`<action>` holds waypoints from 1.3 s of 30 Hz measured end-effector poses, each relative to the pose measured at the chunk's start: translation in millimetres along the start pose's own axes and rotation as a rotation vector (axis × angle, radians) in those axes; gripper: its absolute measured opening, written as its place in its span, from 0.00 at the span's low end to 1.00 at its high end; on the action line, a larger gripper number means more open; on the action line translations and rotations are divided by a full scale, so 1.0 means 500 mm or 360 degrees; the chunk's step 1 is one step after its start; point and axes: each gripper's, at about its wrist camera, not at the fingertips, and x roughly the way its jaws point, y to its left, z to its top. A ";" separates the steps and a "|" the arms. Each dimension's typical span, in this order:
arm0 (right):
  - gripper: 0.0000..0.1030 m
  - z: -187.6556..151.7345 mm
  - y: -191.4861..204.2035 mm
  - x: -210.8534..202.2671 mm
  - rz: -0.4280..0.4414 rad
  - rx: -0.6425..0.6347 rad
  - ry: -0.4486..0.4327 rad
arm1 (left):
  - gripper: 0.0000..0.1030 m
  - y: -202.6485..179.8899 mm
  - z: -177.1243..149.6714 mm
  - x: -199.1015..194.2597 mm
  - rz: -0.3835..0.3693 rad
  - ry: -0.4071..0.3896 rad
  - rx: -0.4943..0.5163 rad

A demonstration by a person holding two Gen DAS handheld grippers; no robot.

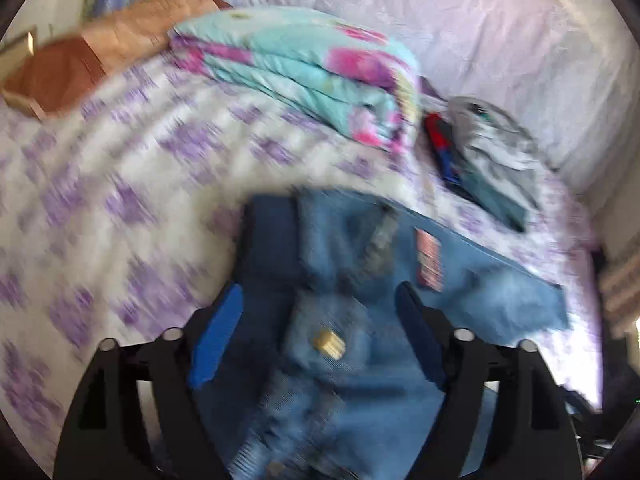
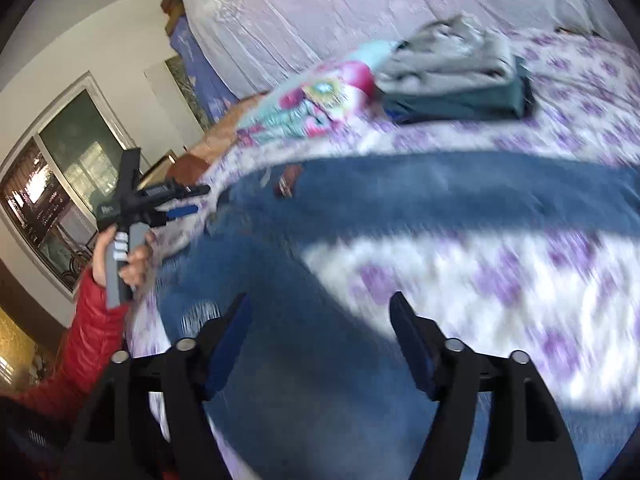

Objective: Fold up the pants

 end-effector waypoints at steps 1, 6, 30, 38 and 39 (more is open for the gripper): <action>0.74 0.017 0.005 0.021 0.0021 0.0014 0.0012 | 0.76 0.010 0.009 0.016 0.0044 0.0030 -0.0006; 0.79 0.031 0.039 0.176 0.0084 -0.0038 0.0286 | 0.80 0.055 0.001 0.126 0.0082 0.0286 -0.0028; 0.90 0.163 0.094 0.392 0.0218 -0.0108 0.0388 | 0.81 0.103 0.078 0.169 -0.0305 0.0169 0.0041; 0.97 0.135 0.079 0.383 0.0315 -0.0157 0.0312 | 0.81 0.095 0.073 0.164 -0.0278 0.0144 0.0110; 0.97 0.134 0.081 0.384 0.0310 -0.0161 0.0313 | 0.81 0.090 0.070 0.160 -0.0258 0.0123 0.0130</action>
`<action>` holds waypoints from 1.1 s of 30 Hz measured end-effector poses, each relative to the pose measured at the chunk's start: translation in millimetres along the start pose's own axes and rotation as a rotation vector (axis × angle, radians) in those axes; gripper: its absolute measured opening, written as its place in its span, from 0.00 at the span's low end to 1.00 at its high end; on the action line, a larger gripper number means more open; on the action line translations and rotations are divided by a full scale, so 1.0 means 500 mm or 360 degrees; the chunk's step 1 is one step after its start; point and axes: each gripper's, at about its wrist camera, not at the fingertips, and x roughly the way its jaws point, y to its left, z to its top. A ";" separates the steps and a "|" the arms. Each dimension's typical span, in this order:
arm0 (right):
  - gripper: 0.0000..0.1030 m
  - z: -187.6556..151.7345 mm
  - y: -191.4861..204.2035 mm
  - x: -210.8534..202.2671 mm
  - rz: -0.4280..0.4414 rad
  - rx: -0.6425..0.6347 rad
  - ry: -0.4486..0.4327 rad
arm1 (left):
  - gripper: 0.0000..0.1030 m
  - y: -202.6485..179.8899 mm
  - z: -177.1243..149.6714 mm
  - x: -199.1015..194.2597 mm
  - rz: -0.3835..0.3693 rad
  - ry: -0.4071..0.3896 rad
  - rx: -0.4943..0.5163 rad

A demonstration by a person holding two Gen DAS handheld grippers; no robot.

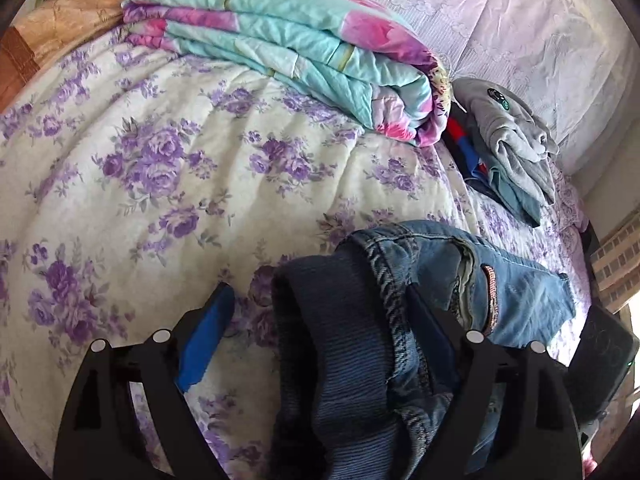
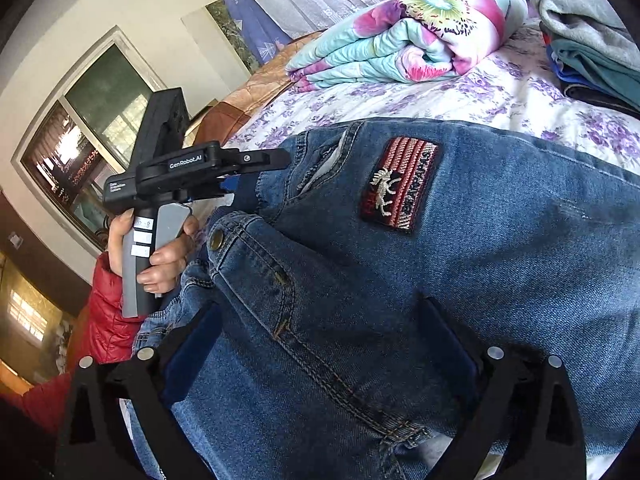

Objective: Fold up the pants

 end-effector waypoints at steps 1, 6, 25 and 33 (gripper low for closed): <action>0.97 0.001 0.000 0.000 0.0001 -0.0001 -0.0001 | 0.81 -0.005 -0.002 -0.002 0.0019 -0.0014 0.0022; 0.97 -0.001 -0.005 0.000 0.0028 0.0013 -0.0014 | 0.81 -0.040 -0.014 -0.018 0.0209 -0.0121 0.0157; 0.97 0.005 -0.009 0.009 0.0031 0.0013 -0.0014 | 0.52 -0.103 -0.037 -0.032 0.0366 -0.0237 0.0405; 0.97 0.010 -0.010 -0.003 0.0014 0.0065 -0.0007 | 0.46 -0.117 -0.041 -0.042 0.0392 -0.0288 0.0465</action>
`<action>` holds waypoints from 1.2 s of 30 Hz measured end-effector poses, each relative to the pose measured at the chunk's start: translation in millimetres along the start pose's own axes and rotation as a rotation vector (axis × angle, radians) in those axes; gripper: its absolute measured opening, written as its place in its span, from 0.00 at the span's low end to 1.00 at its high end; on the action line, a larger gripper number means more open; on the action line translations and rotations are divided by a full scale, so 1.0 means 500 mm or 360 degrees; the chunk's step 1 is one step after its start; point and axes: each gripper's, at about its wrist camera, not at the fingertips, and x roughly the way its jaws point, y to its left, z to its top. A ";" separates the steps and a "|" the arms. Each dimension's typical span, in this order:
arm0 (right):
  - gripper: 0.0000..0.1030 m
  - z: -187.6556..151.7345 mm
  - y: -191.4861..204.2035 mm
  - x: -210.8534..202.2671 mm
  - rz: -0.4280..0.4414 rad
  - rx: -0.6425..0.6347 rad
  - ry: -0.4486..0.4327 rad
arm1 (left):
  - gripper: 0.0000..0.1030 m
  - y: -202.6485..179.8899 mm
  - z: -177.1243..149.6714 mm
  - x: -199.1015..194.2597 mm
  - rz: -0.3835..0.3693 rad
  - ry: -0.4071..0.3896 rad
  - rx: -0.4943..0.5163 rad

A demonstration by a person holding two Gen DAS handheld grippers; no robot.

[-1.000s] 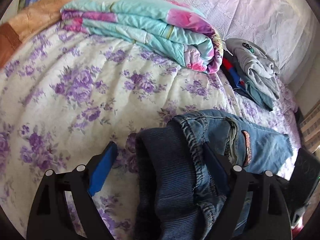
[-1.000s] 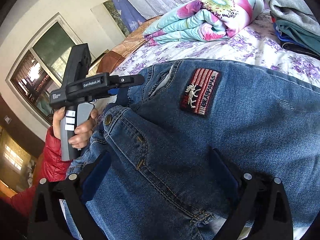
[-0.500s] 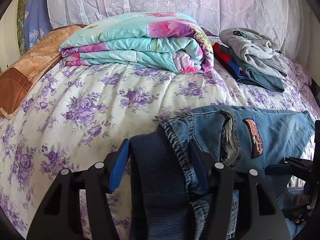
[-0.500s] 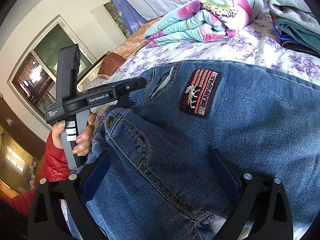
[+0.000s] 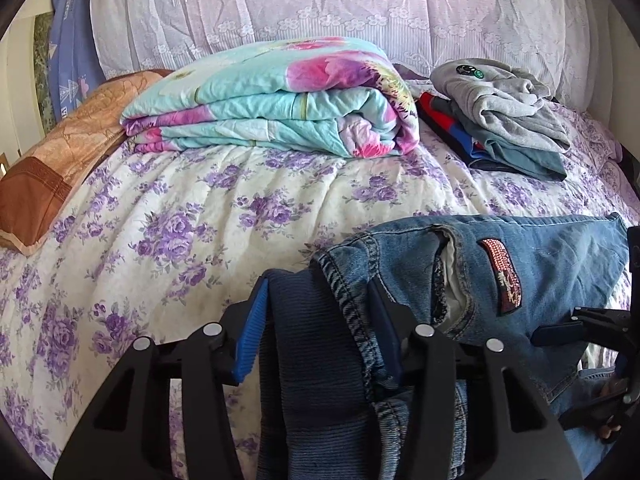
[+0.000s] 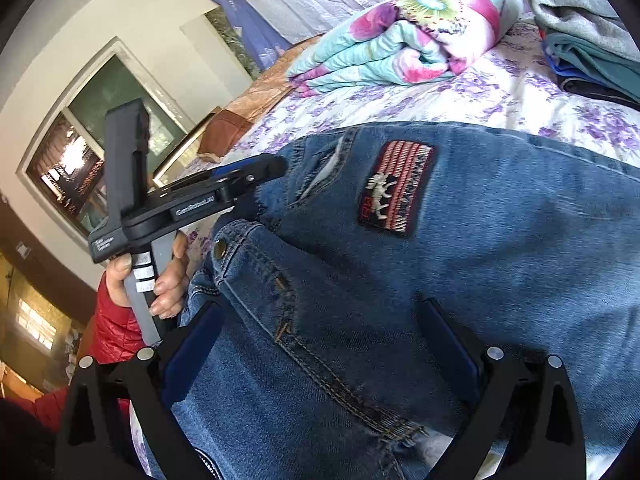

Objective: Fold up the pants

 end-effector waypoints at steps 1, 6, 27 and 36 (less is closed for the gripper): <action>0.97 0.003 0.002 -0.007 -0.0024 0.0014 0.0004 | 0.46 -0.001 0.000 -0.001 0.0004 -0.0003 0.0003; 0.97 0.031 -0.004 -0.087 -0.0156 0.0033 -0.0243 | 0.46 -0.002 0.000 -0.001 0.0013 -0.0006 0.0012; 0.97 0.130 -0.152 -0.094 -0.0667 -0.0264 0.0033 | 0.48 0.014 0.000 0.014 -0.0054 0.0061 -0.0061; 0.97 0.147 -0.159 -0.095 -0.0685 -0.0415 0.0078 | 0.55 0.035 0.001 0.032 -0.0115 0.0139 -0.0151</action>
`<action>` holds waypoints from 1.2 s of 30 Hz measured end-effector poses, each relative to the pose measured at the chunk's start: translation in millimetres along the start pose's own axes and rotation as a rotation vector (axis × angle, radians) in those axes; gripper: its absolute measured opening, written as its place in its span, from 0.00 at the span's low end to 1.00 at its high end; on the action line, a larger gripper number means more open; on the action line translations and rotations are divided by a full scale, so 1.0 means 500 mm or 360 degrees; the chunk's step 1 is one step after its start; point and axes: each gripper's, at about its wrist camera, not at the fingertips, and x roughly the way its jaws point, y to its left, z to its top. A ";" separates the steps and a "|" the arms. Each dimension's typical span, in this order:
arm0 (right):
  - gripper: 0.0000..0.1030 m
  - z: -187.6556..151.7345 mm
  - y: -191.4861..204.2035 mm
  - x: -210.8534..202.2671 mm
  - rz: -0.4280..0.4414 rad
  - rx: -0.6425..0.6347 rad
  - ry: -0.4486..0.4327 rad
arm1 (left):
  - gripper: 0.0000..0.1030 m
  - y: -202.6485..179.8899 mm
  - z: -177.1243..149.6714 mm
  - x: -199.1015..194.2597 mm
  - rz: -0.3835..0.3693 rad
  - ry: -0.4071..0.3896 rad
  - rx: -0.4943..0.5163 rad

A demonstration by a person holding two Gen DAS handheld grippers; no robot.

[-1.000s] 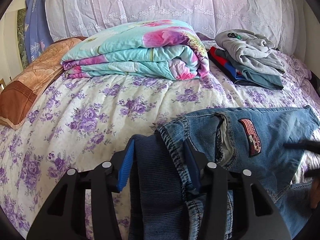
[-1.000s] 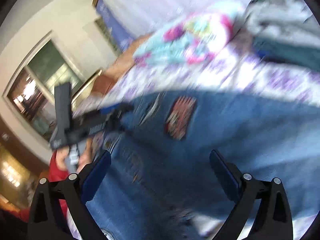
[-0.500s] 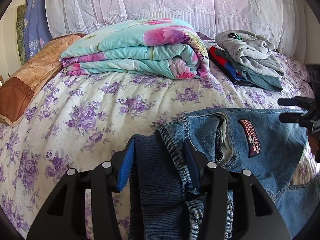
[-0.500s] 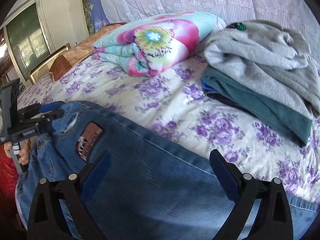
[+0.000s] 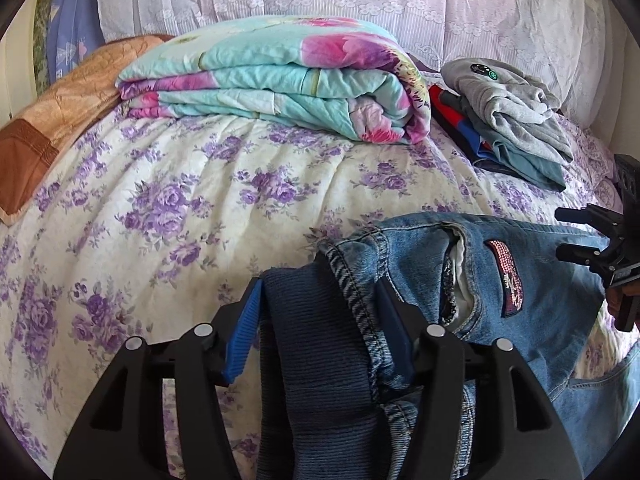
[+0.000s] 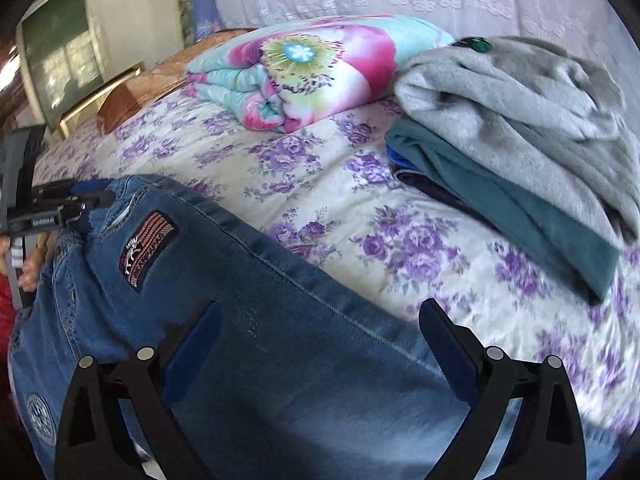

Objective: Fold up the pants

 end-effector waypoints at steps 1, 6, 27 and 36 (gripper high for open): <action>0.97 0.004 0.001 0.004 0.0017 -0.0039 0.0016 | 0.55 0.002 0.000 0.002 -0.0012 0.0009 -0.0011; 0.97 0.016 -0.011 0.036 0.0085 -0.0189 0.0141 | 0.64 0.026 0.004 0.019 -0.0098 0.0072 -0.0112; 0.81 -0.026 -0.044 0.064 0.0255 -0.0185 0.0206 | 0.56 0.072 0.024 0.058 -0.0437 0.0138 -0.0294; 0.11 -0.047 -0.019 -0.018 0.0227 -0.0169 0.0153 | 0.57 0.085 0.029 0.070 -0.0481 0.0144 -0.0373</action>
